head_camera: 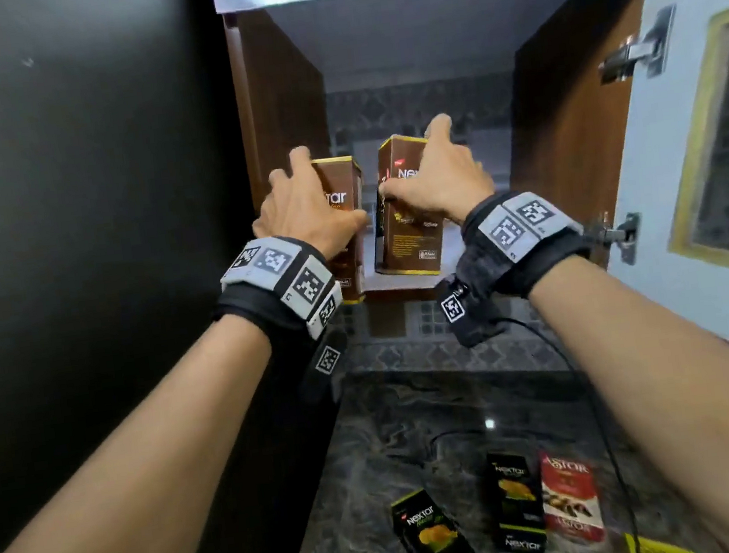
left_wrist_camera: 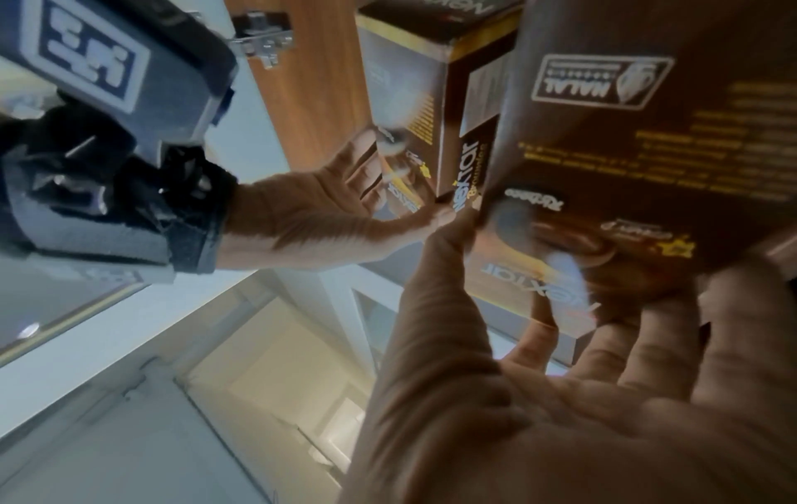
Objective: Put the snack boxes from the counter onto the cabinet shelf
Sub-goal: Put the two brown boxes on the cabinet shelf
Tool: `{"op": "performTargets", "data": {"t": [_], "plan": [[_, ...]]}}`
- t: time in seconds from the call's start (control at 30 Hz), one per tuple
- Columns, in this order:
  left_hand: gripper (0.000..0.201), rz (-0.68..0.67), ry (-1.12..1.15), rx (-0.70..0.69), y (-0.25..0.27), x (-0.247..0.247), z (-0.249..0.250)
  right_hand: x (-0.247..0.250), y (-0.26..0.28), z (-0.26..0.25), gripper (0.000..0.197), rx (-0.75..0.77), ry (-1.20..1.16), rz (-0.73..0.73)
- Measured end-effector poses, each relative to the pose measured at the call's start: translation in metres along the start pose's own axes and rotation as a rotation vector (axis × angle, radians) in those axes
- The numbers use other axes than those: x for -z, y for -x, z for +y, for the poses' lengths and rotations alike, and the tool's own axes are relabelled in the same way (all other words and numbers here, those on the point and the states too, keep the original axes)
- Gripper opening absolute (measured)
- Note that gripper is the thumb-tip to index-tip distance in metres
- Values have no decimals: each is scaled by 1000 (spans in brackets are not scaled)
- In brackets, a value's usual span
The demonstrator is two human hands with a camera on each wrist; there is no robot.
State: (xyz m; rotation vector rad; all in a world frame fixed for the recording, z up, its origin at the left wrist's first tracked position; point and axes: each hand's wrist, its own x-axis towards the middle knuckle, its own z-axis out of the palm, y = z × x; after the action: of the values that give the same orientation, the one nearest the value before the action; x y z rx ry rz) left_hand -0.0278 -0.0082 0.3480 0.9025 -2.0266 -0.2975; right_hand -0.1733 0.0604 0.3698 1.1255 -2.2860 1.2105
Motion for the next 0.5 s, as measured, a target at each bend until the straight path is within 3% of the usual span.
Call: {"op": "performTargets", "data": {"t": [0.3, 0.5], "plan": [[84, 82, -6, 54, -112, -64, -14, -70, -118, 4, 96, -50, -20, -116], [81, 28, -122, 82, -137, -103, -35, -116, -149, 6, 82, -42, 81, -248]]}}
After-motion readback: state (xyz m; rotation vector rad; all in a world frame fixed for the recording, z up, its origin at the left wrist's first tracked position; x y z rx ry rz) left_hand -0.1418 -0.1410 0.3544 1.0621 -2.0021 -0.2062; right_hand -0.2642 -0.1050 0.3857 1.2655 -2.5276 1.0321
